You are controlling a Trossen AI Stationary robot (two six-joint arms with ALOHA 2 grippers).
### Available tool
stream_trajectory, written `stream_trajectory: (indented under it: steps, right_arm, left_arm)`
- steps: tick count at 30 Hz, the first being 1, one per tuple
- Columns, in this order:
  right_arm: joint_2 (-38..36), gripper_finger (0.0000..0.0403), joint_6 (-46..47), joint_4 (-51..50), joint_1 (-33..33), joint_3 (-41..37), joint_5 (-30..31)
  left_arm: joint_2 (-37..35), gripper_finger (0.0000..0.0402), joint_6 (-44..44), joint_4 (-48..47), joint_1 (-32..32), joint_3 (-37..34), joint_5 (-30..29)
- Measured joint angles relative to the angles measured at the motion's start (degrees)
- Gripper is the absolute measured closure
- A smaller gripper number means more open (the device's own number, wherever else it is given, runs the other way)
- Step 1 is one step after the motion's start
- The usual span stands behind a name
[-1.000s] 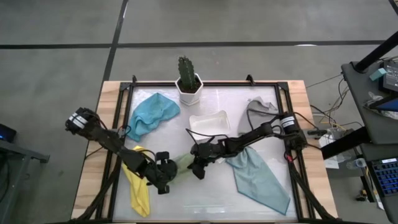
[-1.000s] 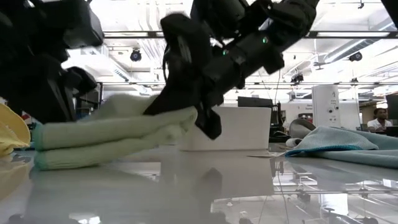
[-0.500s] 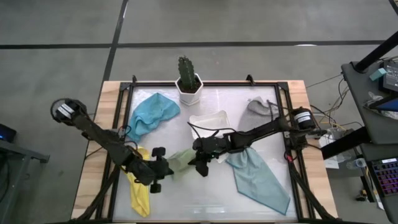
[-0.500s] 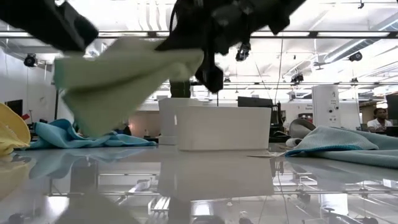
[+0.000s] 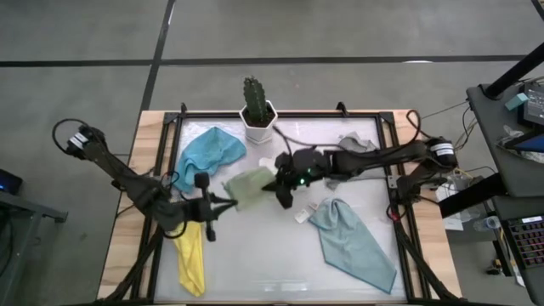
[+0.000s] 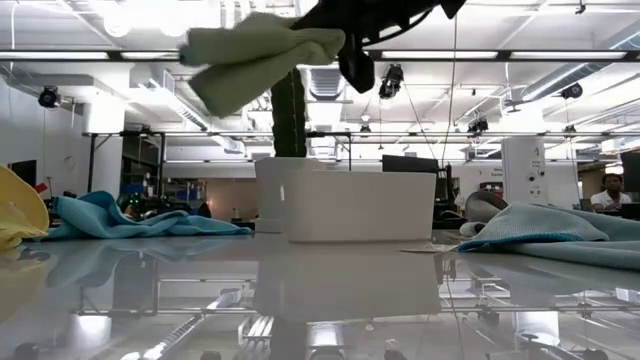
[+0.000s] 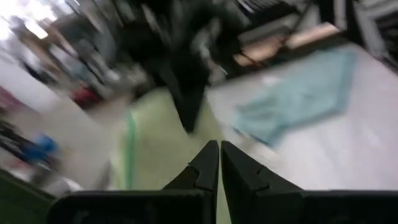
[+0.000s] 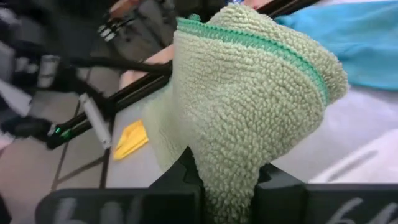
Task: Fold microfiber towels
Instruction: Put the green towel into the bin
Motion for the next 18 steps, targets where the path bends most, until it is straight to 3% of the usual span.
stream_trajectory:
  steps: [4,7,15,18]
  right_arm:
    - [-0.50,0.0378,1.26,-4.06,-3.57,0.00,0.00]
    - [-0.59,0.0378,3.86,-8.40,-5.71,-0.02,-0.12]
    - [-3.06,0.0378,10.43,-17.16,-8.83,-0.04,-2.61]
    - [-4.90,0.0378,11.90,-18.31,-9.56,-0.04,-2.53]
  left_arm:
    - [-1.21,0.0398,16.12,12.08,1.45,0.00,-4.21]
    - [-1.31,0.0398,22.90,17.69,2.77,-0.02,-4.62]
    - [1.06,0.0398,21.51,17.60,4.14,-3.32,-4.60]
    - [2.20,0.0398,24.72,17.59,4.14,-4.30,-5.38]
